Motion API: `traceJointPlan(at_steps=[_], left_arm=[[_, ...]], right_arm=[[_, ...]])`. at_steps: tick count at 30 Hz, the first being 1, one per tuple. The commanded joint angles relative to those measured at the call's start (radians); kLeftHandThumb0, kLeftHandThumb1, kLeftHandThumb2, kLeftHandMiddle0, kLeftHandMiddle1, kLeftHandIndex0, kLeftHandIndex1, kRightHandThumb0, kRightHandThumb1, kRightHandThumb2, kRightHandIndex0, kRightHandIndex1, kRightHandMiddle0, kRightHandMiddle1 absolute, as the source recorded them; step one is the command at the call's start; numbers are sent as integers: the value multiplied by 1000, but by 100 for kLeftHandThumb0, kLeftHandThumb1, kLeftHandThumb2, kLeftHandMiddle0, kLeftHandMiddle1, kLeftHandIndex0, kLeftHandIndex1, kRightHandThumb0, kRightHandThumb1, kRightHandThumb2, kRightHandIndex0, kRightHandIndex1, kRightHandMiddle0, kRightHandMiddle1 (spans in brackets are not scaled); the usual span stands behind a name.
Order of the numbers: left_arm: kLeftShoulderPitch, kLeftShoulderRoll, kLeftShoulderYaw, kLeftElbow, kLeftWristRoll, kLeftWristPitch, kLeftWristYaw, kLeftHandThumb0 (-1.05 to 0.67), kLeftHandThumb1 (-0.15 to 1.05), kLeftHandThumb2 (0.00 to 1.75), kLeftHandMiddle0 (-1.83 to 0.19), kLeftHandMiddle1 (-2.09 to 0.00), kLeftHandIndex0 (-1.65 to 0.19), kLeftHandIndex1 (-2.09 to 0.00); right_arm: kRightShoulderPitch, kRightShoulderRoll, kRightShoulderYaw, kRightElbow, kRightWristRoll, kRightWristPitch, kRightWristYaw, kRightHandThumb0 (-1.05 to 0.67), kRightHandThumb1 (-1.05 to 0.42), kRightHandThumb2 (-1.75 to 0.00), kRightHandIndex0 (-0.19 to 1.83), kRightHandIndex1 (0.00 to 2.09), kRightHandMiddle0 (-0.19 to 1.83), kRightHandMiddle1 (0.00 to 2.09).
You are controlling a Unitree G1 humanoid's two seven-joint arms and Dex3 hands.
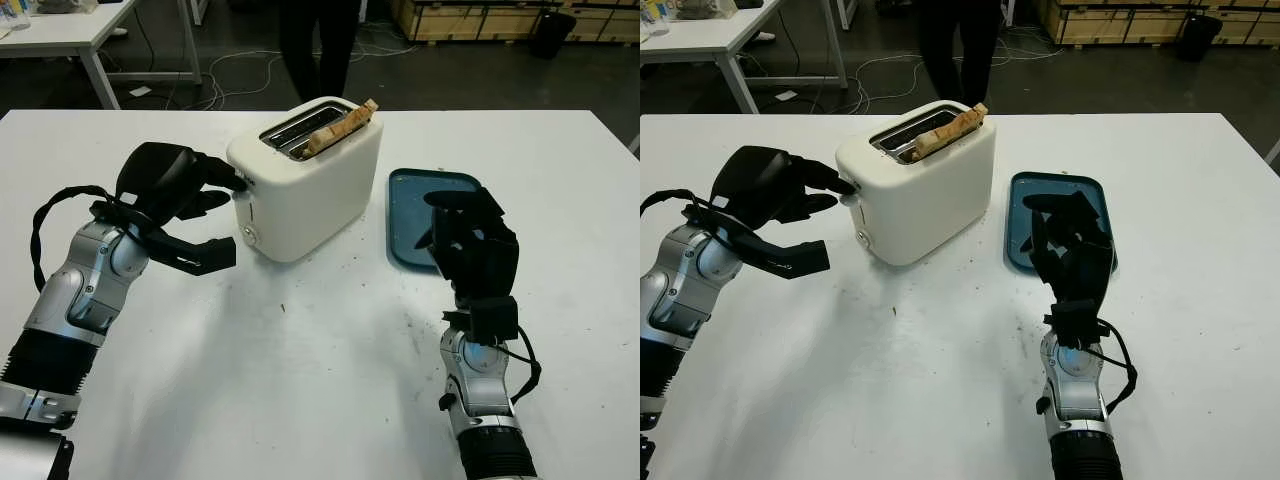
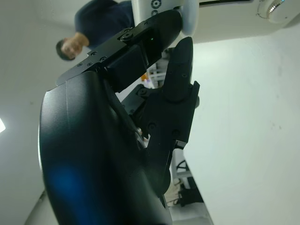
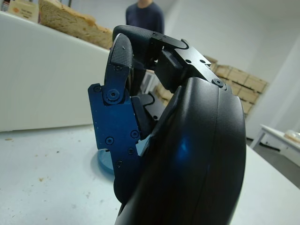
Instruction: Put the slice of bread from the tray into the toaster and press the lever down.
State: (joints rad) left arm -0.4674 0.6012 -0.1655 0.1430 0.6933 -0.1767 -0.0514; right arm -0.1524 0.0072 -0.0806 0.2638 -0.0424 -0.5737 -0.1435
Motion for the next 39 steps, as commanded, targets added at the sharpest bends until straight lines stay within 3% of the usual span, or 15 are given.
traceJointPlan(at_steps=[1,13,22,24,26,27,30,31,32,37,39], left_arm=[[-13,8,-17,-7,21,10,-19,-27,90,13,-97,-147,-107,0],[-25,11,-25,-5,30,9,-39,-26,85,24,-92,-160,-108,0],[-62,6,-45,2,37,44,-112,-27,80,40,-93,-158,-104,0],[-41,-50,-68,28,25,72,-105,-22,79,42,-93,-162,-104,0],[12,-176,-147,151,65,122,-14,-20,78,42,-93,-167,-107,-1],[33,-266,-203,257,94,174,39,-20,82,36,-87,-169,-118,-16],[53,-528,-309,634,140,269,243,-25,91,26,-74,-157,-112,-54],[61,-588,-319,717,131,269,268,-24,91,27,-71,-144,-105,-56],[67,-624,-327,764,124,265,275,-24,92,28,-75,-117,-100,-49],[62,-600,-339,740,113,245,231,-25,92,34,-82,-91,-100,-29],[65,-586,-336,695,97,247,202,-26,92,34,-83,-102,-106,-27]], right_arm=[[5,9,-2,-25,4,0,-4,-50,-92,-34,84,175,68,146],[4,6,-4,-32,5,2,0,-50,-92,-34,85,175,67,148],[7,-6,-6,-45,-4,-4,4,-51,-92,-35,86,175,68,149],[14,-6,-8,-52,-1,-9,6,-51,-92,-35,85,175,68,149],[28,-2,-11,-68,-1,0,0,-51,-92,-35,85,175,68,149],[35,-1,-13,-72,-2,6,-3,-51,-92,-35,85,175,68,148],[37,-5,-23,-57,14,11,2,-49,-92,-35,85,175,68,148],[36,-8,-26,-51,20,15,6,-48,-92,-35,84,175,67,148],[34,-11,-28,-45,21,16,9,-48,-92,-35,84,175,67,148],[22,-47,-45,-22,12,-14,20,-47,-92,-38,85,175,68,146],[20,-46,-47,-21,26,-13,33,-47,-92,-38,85,175,70,145]])
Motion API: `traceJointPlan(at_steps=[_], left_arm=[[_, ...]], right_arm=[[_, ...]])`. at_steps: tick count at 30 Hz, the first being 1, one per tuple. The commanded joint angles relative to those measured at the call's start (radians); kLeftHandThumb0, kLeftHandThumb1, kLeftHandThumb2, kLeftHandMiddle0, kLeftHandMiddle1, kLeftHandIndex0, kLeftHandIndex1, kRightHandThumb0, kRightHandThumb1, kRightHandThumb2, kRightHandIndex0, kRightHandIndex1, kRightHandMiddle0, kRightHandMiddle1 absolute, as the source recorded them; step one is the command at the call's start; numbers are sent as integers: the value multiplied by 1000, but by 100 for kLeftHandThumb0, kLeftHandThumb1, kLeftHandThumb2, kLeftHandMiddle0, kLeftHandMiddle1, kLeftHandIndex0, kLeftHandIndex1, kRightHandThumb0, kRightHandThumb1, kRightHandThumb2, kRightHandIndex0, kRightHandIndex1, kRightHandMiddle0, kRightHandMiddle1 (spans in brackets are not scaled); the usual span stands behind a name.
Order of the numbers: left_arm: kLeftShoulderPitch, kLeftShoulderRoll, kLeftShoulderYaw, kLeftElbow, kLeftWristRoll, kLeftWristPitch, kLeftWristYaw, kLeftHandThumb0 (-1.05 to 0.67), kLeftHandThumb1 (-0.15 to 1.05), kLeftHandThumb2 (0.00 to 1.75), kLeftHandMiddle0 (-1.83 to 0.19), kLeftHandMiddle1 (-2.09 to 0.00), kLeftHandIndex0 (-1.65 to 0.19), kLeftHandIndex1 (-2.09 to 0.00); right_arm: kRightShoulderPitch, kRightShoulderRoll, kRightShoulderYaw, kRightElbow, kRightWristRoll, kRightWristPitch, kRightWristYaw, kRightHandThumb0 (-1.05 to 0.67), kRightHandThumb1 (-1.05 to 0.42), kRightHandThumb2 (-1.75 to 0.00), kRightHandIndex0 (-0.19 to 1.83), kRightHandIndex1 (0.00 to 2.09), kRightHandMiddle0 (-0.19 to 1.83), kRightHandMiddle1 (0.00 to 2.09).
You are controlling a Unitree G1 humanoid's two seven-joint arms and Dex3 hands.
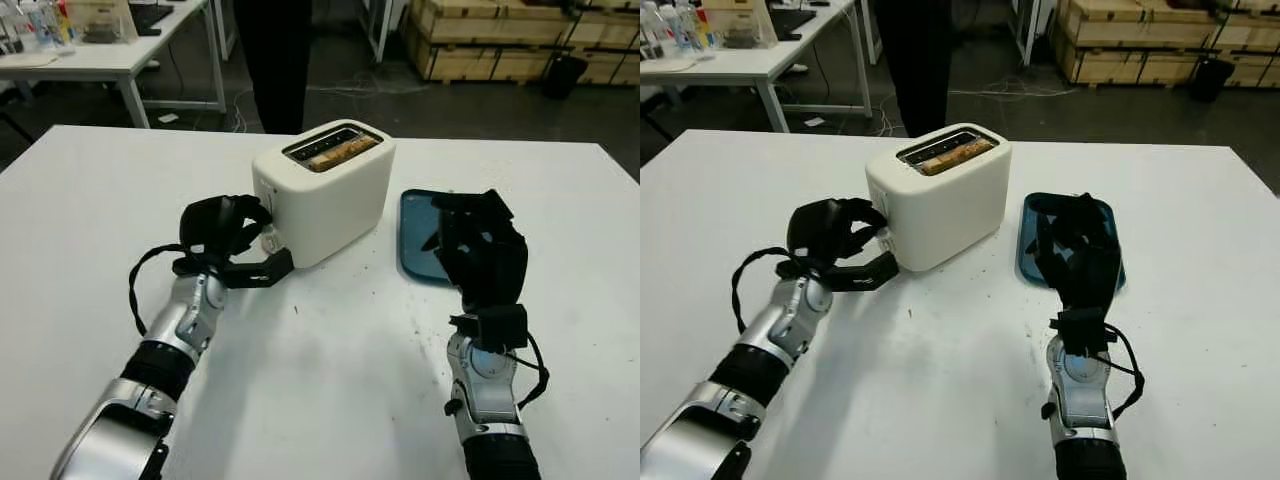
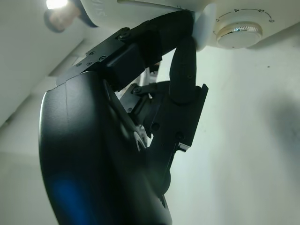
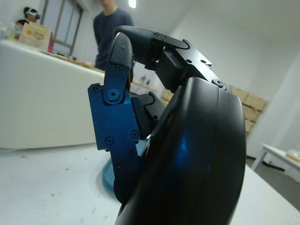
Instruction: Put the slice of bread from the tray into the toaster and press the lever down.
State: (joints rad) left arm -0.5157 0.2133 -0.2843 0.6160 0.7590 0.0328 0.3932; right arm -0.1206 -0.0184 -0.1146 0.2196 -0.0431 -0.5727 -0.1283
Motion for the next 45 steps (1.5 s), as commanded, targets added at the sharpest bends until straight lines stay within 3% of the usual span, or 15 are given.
traceJointPlan(at_steps=[1,9,11,14,16,18,20,22,24,26,34,38,40,42,45], left_arm=[[114,-193,-218,206,23,42,-257,-26,92,36,-81,-97,-105,-24],[170,-115,-219,13,-5,39,-261,-24,92,37,-85,-92,-105,-15],[187,-94,-213,-63,-20,57,-295,-24,92,37,-78,-96,-103,-12],[230,-57,-190,-209,-62,63,-311,-22,92,37,-65,-79,-93,-4],[261,-34,-168,-310,-97,54,-302,-19,91,40,-74,-78,-91,-2],[298,-18,-128,-391,-133,-18,-205,-18,81,59,-85,-104,-94,-3],[334,-22,-82,-462,-179,-79,-112,-19,72,80,-87,-160,-92,-1],[358,-31,-32,-516,-213,-149,-26,-19,73,79,-87,-171,-90,0],[368,-42,13,-551,-243,-209,31,-21,85,56,-85,-174,-88,0],[368,-52,45,-572,-260,-243,60,-22,91,45,-84,-171,-87,0],[336,-74,122,-568,-238,-336,138,-28,92,50,-99,-175,-91,-3],[352,-99,154,-611,-299,-376,120,-32,92,52,-95,-175,-101,-8],[358,-115,174,-645,-356,-389,93,-31,92,49,-90,-175,-98,-24],[364,-128,197,-692,-411,-369,53,-33,92,48,-73,-175,-55,-100],[364,-144,234,-724,-490,-339,-3,-36,92,46,-50,-174,-34,-129]], right_arm=[[-12,-18,-12,22,34,-13,25,-48,-92,-38,85,175,69,146],[-14,-13,-12,18,22,-24,33,-49,-92,-37,85,175,69,145],[-12,-14,-12,17,18,-29,35,-49,-92,-37,86,175,70,145],[-8,-8,-10,10,27,-25,41,-48,-92,-38,85,175,69,145],[-6,-5,-8,8,28,-23,43,-48,-92,-37,85,175,69,144],[-4,-4,-6,6,23,-24,41,-48,-92,-37,85,175,68,145],[-1,-3,-5,3,16,-21,38,-49,-92,-37,84,175,67,145],[3,-2,-3,-5,7,-12,33,-49,-92,-37,84,175,67,146],[7,0,0,-15,6,-2,33,-48,-92,-37,84,175,67,147],[9,4,2,-22,10,8,33,-48,-92,-37,84,175,67,148],[4,8,12,-19,15,5,41,-47,-92,-38,84,175,65,151],[-1,3,13,-12,13,15,46,-49,-92,-37,83,175,65,150],[-5,-4,13,-5,8,18,49,-48,-92,-38,82,175,64,149],[-16,-7,9,7,15,23,53,-47,-92,-38,82,175,65,147],[-42,-8,-5,33,24,34,45,-46,-92,-36,78,175,66,142]])
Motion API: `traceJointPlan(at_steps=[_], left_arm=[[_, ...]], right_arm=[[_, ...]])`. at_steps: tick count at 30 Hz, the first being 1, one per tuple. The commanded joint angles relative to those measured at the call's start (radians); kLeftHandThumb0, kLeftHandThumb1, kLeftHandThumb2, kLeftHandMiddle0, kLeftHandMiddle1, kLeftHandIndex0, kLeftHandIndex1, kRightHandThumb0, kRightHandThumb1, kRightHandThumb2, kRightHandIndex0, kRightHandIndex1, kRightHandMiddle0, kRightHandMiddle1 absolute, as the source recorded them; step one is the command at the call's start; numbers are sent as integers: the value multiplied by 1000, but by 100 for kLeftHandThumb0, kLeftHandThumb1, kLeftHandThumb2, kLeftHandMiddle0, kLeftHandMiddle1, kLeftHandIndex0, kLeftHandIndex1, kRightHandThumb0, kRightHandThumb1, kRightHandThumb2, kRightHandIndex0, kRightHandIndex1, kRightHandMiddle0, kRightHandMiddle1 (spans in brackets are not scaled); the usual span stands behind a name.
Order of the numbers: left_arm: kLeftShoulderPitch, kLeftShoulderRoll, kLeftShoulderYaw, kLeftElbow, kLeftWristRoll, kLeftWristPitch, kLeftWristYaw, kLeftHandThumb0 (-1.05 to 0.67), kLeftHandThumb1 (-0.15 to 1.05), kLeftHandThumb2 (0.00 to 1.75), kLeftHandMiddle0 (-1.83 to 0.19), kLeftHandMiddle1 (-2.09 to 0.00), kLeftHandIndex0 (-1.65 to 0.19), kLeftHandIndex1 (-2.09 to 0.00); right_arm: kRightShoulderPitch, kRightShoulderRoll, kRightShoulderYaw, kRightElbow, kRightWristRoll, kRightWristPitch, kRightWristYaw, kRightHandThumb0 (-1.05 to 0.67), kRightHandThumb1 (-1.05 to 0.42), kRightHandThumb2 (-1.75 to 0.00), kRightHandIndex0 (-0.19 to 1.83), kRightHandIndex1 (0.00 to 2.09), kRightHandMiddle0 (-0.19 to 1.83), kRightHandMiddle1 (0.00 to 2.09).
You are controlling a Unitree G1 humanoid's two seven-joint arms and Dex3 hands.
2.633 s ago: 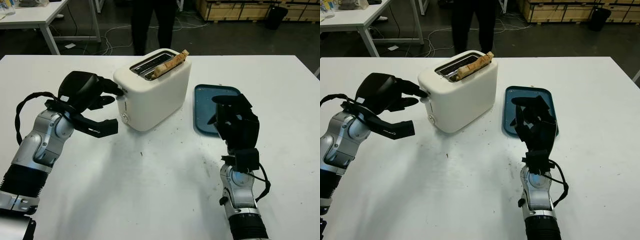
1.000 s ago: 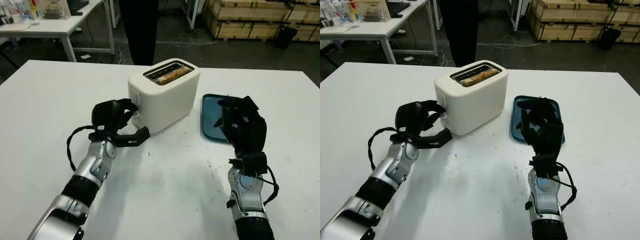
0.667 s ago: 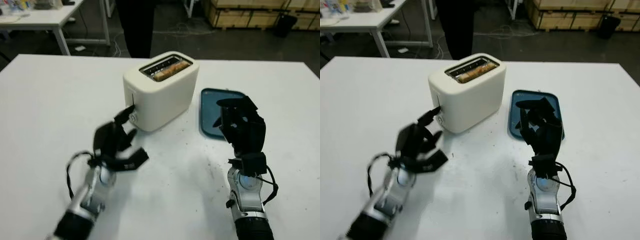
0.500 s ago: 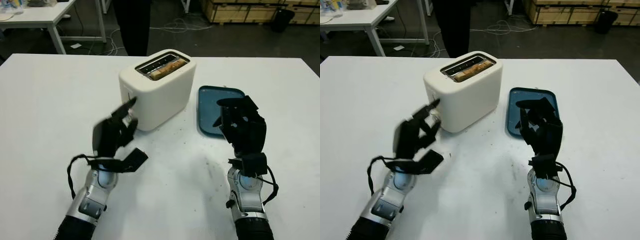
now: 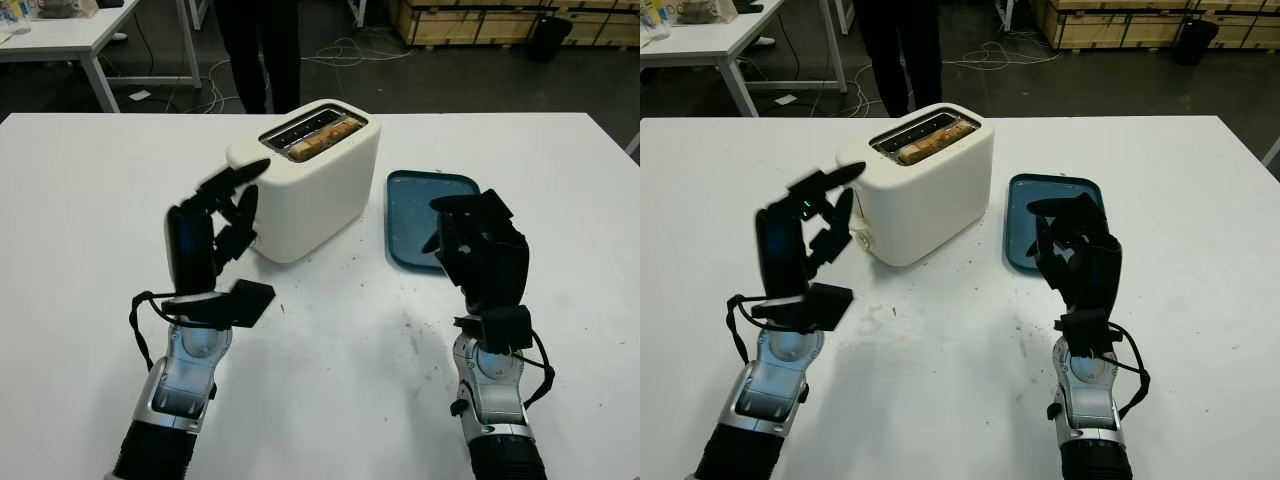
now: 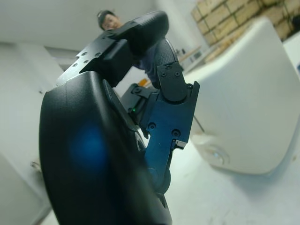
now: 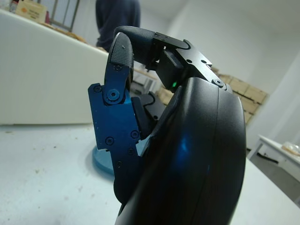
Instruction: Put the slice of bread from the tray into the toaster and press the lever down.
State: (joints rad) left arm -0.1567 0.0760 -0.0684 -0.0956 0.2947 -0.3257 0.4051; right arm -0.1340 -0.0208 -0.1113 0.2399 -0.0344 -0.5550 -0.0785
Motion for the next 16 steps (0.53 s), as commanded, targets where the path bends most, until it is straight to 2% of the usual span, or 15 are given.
traceJointPlan(at_steps=[1,5,9,11,16], left_arm=[[7,-14,31,-19,-37,36,-23,-36,92,44,-47,-173,-33,-130],[26,-45,60,-15,-89,46,-54,-39,92,42,-47,-173,-34,-139],[62,-78,66,-12,-81,54,-53,-40,92,42,-52,-174,-31,-163],[76,-91,68,-1,-67,46,-43,-39,92,42,-56,-175,-31,-169],[89,-106,69,5,-40,48,-35,-40,92,41,-59,-175,-32,-172]], right_arm=[[-40,-5,-16,19,25,24,-8,-46,-92,-36,76,175,66,141],[-78,-11,-45,35,33,41,-31,-50,-92,-30,80,155,77,109],[-98,-10,-64,33,32,50,-59,-51,-92,-24,84,127,89,65],[-104,-13,-71,32,23,64,-75,-52,-92,-22,86,124,93,59],[-97,-13,-71,15,6,84,-100,-54,-92,-21,89,125,97,60]])
